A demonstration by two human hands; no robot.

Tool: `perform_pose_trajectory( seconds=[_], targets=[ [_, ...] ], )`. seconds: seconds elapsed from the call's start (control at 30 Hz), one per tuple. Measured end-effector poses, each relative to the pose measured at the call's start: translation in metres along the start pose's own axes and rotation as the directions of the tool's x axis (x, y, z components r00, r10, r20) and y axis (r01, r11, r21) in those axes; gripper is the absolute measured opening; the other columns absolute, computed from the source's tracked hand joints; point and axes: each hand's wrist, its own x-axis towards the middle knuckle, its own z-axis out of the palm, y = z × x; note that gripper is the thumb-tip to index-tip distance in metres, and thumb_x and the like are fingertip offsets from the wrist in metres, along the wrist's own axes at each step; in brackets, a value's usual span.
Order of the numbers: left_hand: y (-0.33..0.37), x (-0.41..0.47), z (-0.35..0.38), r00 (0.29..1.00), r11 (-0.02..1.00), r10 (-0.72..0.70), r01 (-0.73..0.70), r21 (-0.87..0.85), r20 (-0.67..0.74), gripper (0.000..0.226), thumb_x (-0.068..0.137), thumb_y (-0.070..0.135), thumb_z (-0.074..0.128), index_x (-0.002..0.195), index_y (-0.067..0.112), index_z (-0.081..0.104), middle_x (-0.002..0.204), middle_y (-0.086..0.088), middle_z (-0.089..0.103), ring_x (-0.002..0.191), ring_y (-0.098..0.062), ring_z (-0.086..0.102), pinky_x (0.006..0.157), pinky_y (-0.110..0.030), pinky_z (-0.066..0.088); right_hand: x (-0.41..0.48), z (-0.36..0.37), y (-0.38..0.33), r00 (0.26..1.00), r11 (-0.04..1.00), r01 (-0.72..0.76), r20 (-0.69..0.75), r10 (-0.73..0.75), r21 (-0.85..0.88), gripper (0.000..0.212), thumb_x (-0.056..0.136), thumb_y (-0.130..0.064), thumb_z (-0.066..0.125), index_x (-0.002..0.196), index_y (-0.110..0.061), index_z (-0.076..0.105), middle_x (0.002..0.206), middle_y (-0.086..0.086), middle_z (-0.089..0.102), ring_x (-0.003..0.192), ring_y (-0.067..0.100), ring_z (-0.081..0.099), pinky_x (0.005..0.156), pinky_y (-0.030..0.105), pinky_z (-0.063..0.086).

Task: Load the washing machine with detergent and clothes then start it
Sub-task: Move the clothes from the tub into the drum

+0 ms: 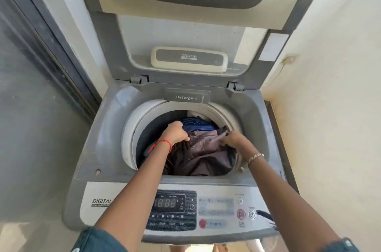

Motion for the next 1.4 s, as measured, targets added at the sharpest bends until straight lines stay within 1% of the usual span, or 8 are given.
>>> perform_pose_trajectory(
  seconds=[0.17, 0.3, 0.4, 0.47, 0.67, 0.83, 1.1, 1.4],
  targets=[
    [0.040, -0.007, 0.010, 0.998, 0.998, 0.066, -0.066, -0.017, -0.010, 0.052, 0.083, 0.017, 0.067, 0.130, 0.002, 0.051, 0.138, -0.015, 0.050, 0.125, -0.029, 0.048, 0.101, -0.033, 0.039, -0.032, -0.065, 0.011, 0.990, 0.947, 0.036, 0.118, -0.077, 0.319, 0.033, 0.082, -0.012, 0.065, 0.113, 0.000, 0.063, 0.092, 0.011, 0.062, 0.082, 0.020, 0.060, 0.082, 0.035, 0.053],
    [0.079, -0.014, 0.028, 0.983, 0.982, 0.177, -0.179, -0.064, -0.044, 0.028, 0.084, 0.011, 0.062, 0.063, 0.020, 0.045, 0.076, -0.005, 0.050, 0.091, -0.017, 0.046, 0.079, -0.025, 0.034, -0.068, -0.133, 0.070, 0.982, 0.780, 0.082, 0.084, -0.170, 0.621, 0.021, 0.088, -0.010, 0.058, 0.109, -0.009, 0.062, 0.090, 0.009, 0.070, 0.077, 0.021, 0.070, 0.073, 0.032, 0.059],
    [0.123, -0.033, 0.049, 0.955, 0.944, 0.291, -0.296, -0.143, -0.058, 0.011, 0.085, 0.009, 0.062, 0.096, 0.009, 0.064, 0.099, -0.011, 0.061, 0.106, -0.022, 0.054, 0.089, -0.029, 0.041, -0.088, -0.172, 0.143, 0.994, 0.649, 0.109, -0.075, -0.081, 0.753, 0.025, 0.091, -0.010, 0.053, 0.115, -0.006, 0.058, 0.100, 0.015, 0.069, 0.075, 0.020, 0.073, 0.070, 0.030, 0.061],
    [0.157, -0.048, 0.070, 0.927, 0.907, 0.373, -0.373, -0.195, -0.037, 0.038, 0.086, 0.012, 0.062, 0.123, 0.005, 0.057, 0.127, -0.013, 0.056, 0.116, -0.024, 0.053, 0.095, -0.028, 0.041, -0.098, -0.184, 0.194, 0.990, 0.581, 0.084, -0.134, 0.045, 0.810, 0.027, 0.094, -0.008, 0.047, 0.119, -0.003, 0.054, 0.097, 0.017, 0.067, 0.068, 0.019, 0.073, 0.067, 0.030, 0.060],
    [0.240, -0.087, 0.178, 0.824, 0.812, 0.546, -0.477, -0.336, 0.151, 0.033, 0.087, 0.012, 0.061, 0.118, 0.004, 0.059, 0.104, -0.007, 0.056, 0.094, -0.013, 0.051, 0.066, -0.017, 0.038, -0.117, -0.169, 0.328, 0.928, 0.395, -0.105, -0.053, 0.368, 0.913, 0.018, 0.093, -0.005, 0.046, 0.110, -0.003, 0.053, 0.088, 0.016, 0.063, 0.060, 0.023, 0.069, 0.056, 0.028, 0.058],
    [0.265, -0.090, 0.303, 0.855, 0.906, 0.362, -0.228, -0.358, 0.371, 0.022, 0.089, 0.007, 0.057, 0.111, 0.009, 0.059, 0.088, -0.002, 0.056, 0.075, -0.009, 0.053, 0.051, -0.013, 0.037, -0.105, -0.139, 0.410, 0.866, 0.250, -0.268, 0.119, 0.486, 0.930, 0.010, 0.094, -0.002, 0.044, 0.096, -0.001, 0.054, 0.081, 0.017, 0.060, 0.054, 0.022, 0.066, 0.047, 0.026, 0.055],
    [0.213, -0.014, 0.492, 0.810, 0.961, 0.024, 0.143, -0.237, 0.586, 0.036, 0.087, 0.020, 0.062, 0.122, 0.013, 0.054, 0.108, -0.001, 0.060, 0.096, -0.018, 0.057, 0.093, -0.036, 0.044, -0.019, -0.072, 0.526, 0.808, 0.153, -0.388, 0.256, 0.531, 0.909, 0.017, 0.088, -0.018, 0.059, 0.102, -0.007, 0.060, 0.106, 0.017, 0.060, 0.096, 0.029, 0.059, 0.072, 0.043, 0.054],
    [0.105, 0.141, 0.678, 0.698, 0.917, -0.203, 0.382, -0.117, 0.687, 0.031, 0.096, 0.027, 0.047, 0.123, 0.013, 0.053, 0.110, 0.004, 0.061, 0.080, -0.022, 0.051, 0.049, -0.016, 0.047, 0.132, 0.069, 0.653, 0.815, 0.057, -0.408, 0.335, 0.473, 0.911, 0.051, 0.083, -0.042, 0.062, 0.128, -0.030, 0.043, 0.101, 0.000, 0.050, 0.100, 0.027, 0.052, 0.091, 0.050, 0.047]
  ],
)
